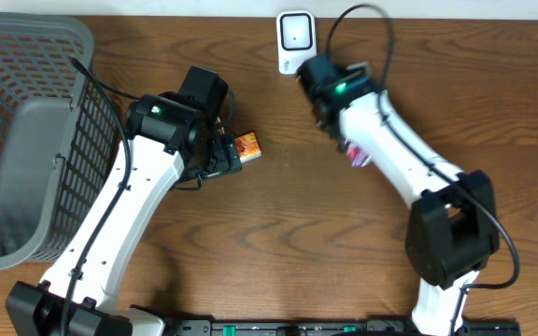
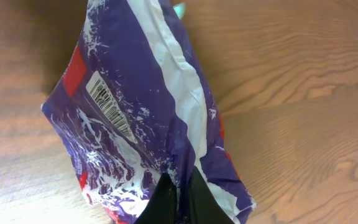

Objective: Scan the item barcode

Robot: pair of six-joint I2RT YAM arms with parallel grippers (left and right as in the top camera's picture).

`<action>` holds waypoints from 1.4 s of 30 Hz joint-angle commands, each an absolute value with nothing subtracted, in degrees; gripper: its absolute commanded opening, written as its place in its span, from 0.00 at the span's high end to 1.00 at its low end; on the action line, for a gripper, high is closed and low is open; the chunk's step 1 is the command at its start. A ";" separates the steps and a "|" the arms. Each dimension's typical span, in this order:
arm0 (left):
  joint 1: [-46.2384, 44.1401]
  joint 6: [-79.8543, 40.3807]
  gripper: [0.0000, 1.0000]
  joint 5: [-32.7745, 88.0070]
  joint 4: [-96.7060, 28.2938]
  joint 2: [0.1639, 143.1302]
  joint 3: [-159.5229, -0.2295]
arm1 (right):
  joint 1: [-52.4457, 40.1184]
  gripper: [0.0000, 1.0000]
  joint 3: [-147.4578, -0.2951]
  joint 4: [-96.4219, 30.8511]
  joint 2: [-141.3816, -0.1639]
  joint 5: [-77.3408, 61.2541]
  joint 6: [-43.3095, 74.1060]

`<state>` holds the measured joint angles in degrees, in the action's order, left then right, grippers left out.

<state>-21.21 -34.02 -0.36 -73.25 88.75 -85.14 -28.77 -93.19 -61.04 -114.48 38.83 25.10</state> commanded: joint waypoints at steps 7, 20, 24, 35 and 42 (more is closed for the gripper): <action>-21.17 -33.04 0.02 -0.69 -73.49 89.12 -85.14 | -34.92 0.64 -94.45 -58.89 -114.43 24.14 28.40; -21.17 -33.04 0.02 -0.69 -73.49 89.12 -85.14 | -21.67 0.44 -114.15 -73.43 -114.41 5.13 20.99; -21.17 -33.04 0.02 -0.69 -73.49 89.12 -85.14 | -15.90 0.75 -112.99 -75.26 -114.69 4.10 19.62; -21.17 -33.04 0.02 -0.69 -73.49 89.12 -85.14 | -13.54 0.91 -93.86 -62.30 -114.72 -6.76 13.54; -21.17 -33.04 0.02 -0.69 -73.49 89.12 -85.14 | -18.20 0.88 -95.64 -63.11 -114.65 -11.75 13.65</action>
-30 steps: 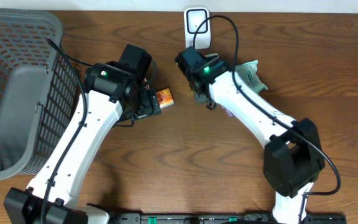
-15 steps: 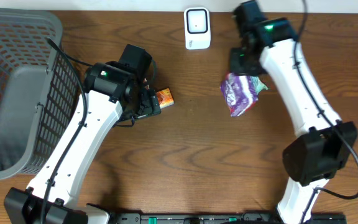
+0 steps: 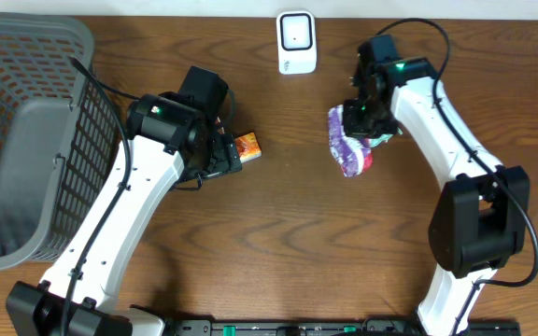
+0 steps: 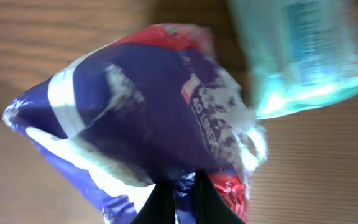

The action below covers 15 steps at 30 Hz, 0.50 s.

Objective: Scan the item barcode

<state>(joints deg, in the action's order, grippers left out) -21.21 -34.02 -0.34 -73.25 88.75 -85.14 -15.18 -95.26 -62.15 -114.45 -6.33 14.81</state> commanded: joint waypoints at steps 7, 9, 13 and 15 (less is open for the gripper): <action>-21.17 -33.04 0.02 -0.69 -73.49 89.12 -85.14 | -21.10 0.57 -106.48 -70.72 -114.65 -11.49 13.63; -21.17 -33.04 0.02 -0.69 -73.49 89.10 -85.14 | -20.99 0.46 -108.95 -72.90 -114.65 -10.24 13.65; -21.17 -33.06 0.02 -0.69 -73.49 89.12 -85.14 | -19.07 0.28 -109.95 -74.39 -114.65 -8.88 13.63; -21.17 -33.04 0.02 -0.69 -73.49 89.12 -85.14 | -17.47 0.27 -109.27 -74.61 -114.69 -8.91 13.47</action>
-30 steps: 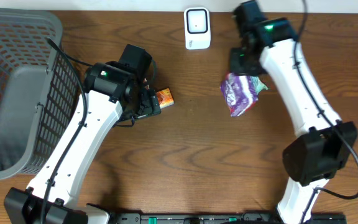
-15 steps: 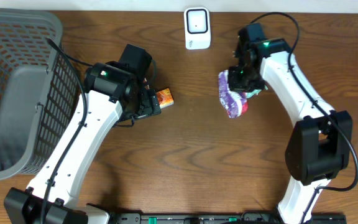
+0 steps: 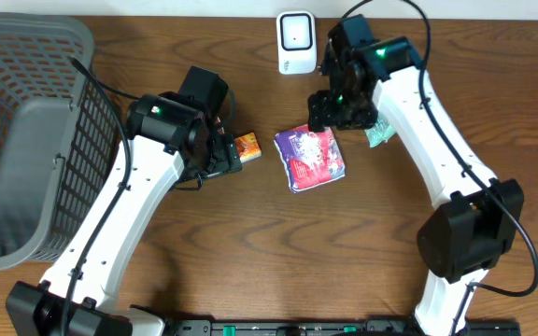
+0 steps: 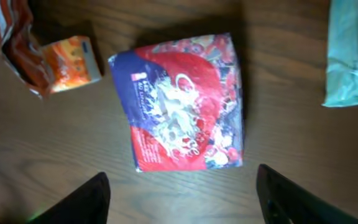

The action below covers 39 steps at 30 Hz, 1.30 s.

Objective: Scan the item barcode

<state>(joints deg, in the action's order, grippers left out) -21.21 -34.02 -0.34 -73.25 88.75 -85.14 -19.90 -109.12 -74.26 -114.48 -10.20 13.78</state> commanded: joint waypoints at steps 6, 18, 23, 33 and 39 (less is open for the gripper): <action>-21.17 -33.06 0.02 -0.69 -73.49 89.12 -85.14 | -13.47 0.27 -101.69 -72.01 -114.69 -17.80 6.22; -21.17 -33.06 0.02 -0.69 -73.49 89.12 -85.14 | -14.26 0.34 -76.42 -45.71 -114.72 -24.58 10.83; -21.17 -33.04 0.02 -0.69 -73.49 89.10 -85.14 | -15.16 0.57 -71.70 -39.24 -114.72 -24.84 14.39; -21.17 -33.04 0.02 -0.69 -73.49 89.12 -85.14 | -14.83 0.99 -77.43 -33.21 -114.65 -35.62 22.68; -21.17 -33.04 0.02 -0.69 -73.49 89.12 -85.14 | -13.82 0.99 -87.31 -28.84 -114.65 -36.21 29.02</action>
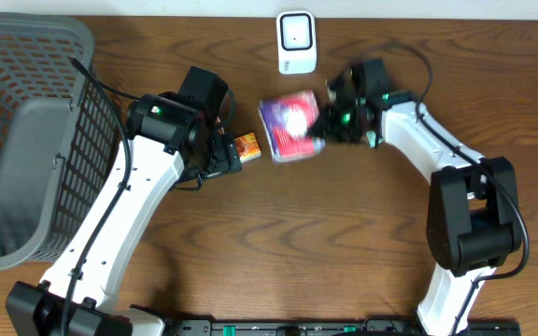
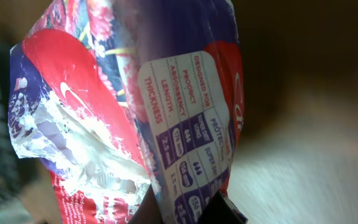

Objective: Scan the item barcode

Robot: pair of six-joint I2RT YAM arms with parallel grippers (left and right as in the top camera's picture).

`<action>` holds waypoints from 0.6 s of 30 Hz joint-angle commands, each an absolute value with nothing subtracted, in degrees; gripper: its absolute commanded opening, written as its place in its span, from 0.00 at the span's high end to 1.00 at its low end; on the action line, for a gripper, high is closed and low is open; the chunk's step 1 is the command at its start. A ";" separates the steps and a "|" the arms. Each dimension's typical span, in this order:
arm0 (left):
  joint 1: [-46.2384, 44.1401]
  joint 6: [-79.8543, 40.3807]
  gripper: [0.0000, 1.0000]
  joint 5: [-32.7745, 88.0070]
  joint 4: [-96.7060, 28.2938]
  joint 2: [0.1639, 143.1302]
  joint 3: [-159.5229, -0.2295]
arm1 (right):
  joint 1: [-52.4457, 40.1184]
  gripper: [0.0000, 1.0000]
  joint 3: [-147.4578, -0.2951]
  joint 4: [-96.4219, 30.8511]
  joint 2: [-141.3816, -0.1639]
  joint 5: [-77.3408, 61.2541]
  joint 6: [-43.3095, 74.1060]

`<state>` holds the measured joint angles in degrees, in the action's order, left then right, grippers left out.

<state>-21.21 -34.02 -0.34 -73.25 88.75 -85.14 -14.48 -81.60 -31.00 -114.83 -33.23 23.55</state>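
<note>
The item is a purple and red plastic pack, blurred in the overhead view, just below the white barcode scanner at the table's far edge. My right gripper is shut on the pack's right edge. In the right wrist view the pack fills the frame with its red face and a purple product table showing, and no barcode is in sight. The right gripper pinches its lower edge between dark fingers. My left gripper rests beside a small orange box; its jaws are hidden.
A large grey mesh basket takes up the left side of the table. A bit of a teal packet peeks out under the right arm. The cable of the right arm loops above it near the scanner.
The pack lay flat on the table with my right gripper open above it. Now the right gripper is shut on its edge and the pack is farther up and left, near the scanner.
My right gripper first held the pack by the scanner with a barcode facing the wrist camera. Then it held it farther right, above a teal packet. Then the pack lay red face up mid-table, released. Now it is gripped again below the scanner. The left arm stayed still.
</note>
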 commanded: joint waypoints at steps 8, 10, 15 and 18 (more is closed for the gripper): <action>-21.17 -33.04 0.02 -0.69 -73.49 89.12 -85.14 | -14.15 0.99 -90.48 -13.82 -114.91 -23.83 42.24; -21.17 -33.04 0.02 -0.69 -73.49 89.12 -85.14 | -14.37 0.99 -90.48 -9.89 -115.33 -21.98 42.78; -21.17 -33.04 0.02 -0.69 -73.49 89.12 -85.14 | -15.62 0.99 -90.50 -2.17 -117.62 -16.08 48.21; -21.17 -33.04 0.02 -0.69 -73.49 89.10 -85.14 | -15.81 0.99 -90.67 2.85 -120.11 -15.92 51.40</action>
